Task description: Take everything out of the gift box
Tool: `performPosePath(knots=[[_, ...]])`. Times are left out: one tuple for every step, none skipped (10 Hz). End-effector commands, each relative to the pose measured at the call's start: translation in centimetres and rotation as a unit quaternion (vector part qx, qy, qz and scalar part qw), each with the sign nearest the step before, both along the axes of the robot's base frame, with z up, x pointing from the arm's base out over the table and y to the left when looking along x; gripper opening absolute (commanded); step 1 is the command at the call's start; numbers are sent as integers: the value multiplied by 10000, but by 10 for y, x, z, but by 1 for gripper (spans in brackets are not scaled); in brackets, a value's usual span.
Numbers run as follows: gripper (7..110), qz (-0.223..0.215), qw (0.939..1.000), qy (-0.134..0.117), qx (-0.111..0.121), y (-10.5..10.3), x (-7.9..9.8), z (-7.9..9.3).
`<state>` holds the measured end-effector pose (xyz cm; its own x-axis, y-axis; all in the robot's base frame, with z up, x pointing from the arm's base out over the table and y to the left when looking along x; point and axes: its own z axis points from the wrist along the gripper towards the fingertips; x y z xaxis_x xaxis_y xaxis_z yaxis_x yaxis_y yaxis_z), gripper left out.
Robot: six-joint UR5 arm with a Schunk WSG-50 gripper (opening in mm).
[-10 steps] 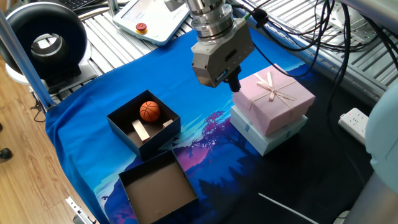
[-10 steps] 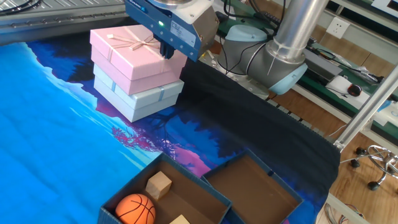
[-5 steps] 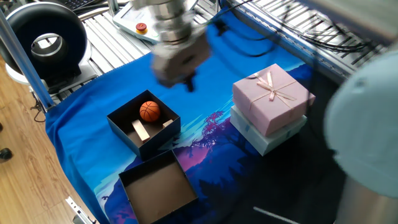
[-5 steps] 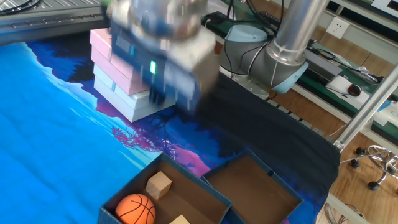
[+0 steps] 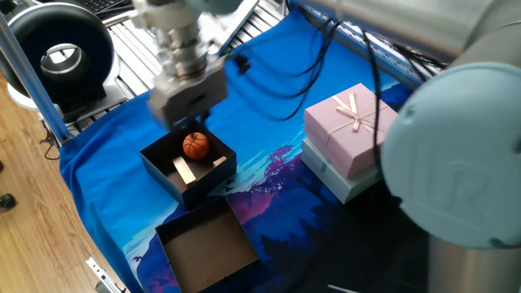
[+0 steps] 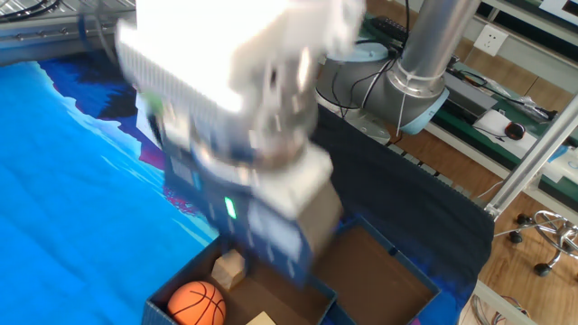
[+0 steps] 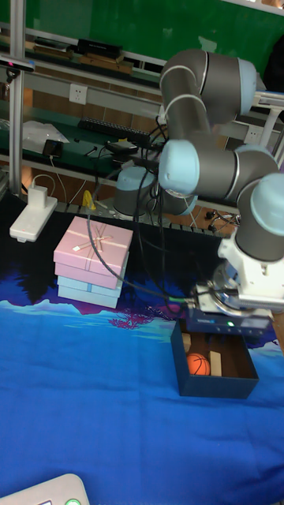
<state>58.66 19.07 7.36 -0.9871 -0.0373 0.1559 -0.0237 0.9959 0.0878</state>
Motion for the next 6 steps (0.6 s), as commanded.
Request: performPosePath(knots=[[44,-240,9993,-179,229,25,20,-23],[44,-120,9996,-232,93,16,22,-24],[44,-42,9992,-338,228,19,26,-19],[44,0,9987,-488,173,15,32,-15],[66,8,9982,-589,143,13,37,-15],[66,96,9979,-627,159,11,38,-15]])
